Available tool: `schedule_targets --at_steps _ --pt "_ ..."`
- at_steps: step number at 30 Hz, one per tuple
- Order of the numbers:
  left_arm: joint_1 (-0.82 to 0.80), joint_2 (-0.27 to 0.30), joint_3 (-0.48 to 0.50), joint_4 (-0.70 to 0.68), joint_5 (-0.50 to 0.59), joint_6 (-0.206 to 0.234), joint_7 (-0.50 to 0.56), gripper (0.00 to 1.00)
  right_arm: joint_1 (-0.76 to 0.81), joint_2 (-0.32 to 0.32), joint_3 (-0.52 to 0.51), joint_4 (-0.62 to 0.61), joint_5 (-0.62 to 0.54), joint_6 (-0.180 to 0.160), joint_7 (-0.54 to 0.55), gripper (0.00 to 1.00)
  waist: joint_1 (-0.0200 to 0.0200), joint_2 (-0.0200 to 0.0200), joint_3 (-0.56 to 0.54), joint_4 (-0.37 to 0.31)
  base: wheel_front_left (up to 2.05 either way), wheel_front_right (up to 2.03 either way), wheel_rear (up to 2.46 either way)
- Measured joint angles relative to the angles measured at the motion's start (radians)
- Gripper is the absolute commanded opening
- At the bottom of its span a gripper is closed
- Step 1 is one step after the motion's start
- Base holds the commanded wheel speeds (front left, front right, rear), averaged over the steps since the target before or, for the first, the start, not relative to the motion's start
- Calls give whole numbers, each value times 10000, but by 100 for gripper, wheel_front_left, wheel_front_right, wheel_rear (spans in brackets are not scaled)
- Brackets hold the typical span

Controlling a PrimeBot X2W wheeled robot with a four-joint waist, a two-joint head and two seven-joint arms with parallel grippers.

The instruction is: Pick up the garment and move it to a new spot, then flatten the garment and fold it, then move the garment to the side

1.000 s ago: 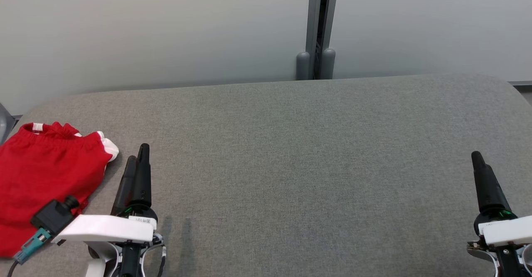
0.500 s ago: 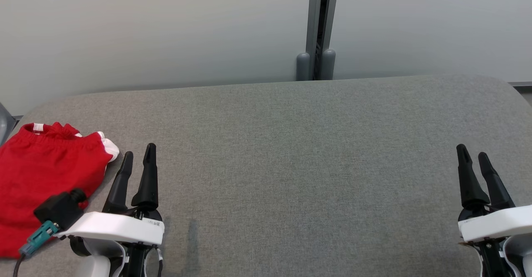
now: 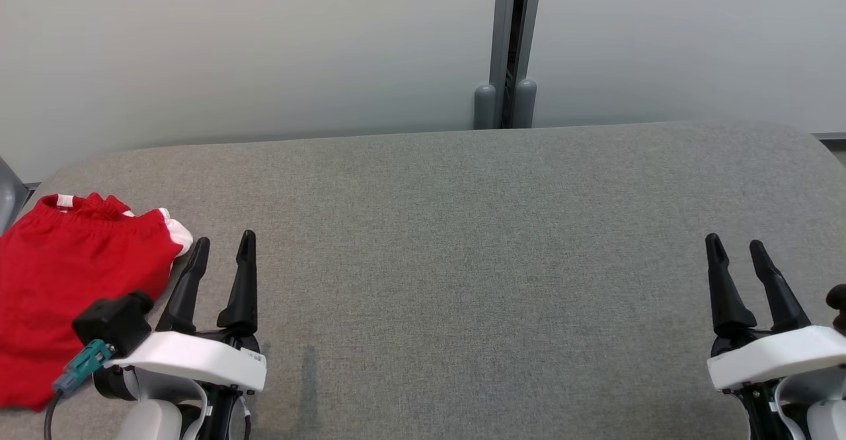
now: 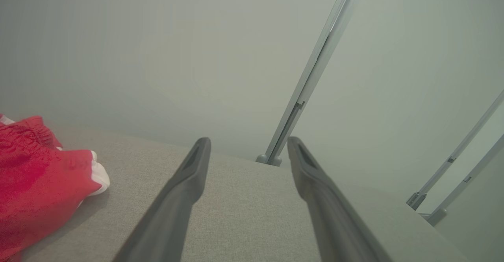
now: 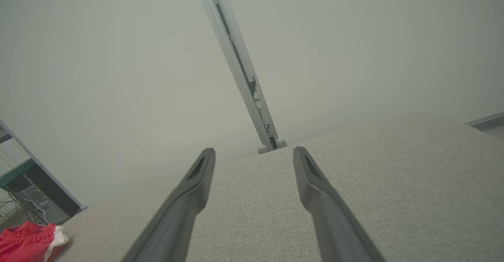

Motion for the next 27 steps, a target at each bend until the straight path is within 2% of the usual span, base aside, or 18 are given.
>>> schedule_targets --at_steps 27 --pt "-6 272 -199 464 2382 362 203 100 -359 146 345 1020 -2892 13 -606 100 0 0 33 101 0 0 0"
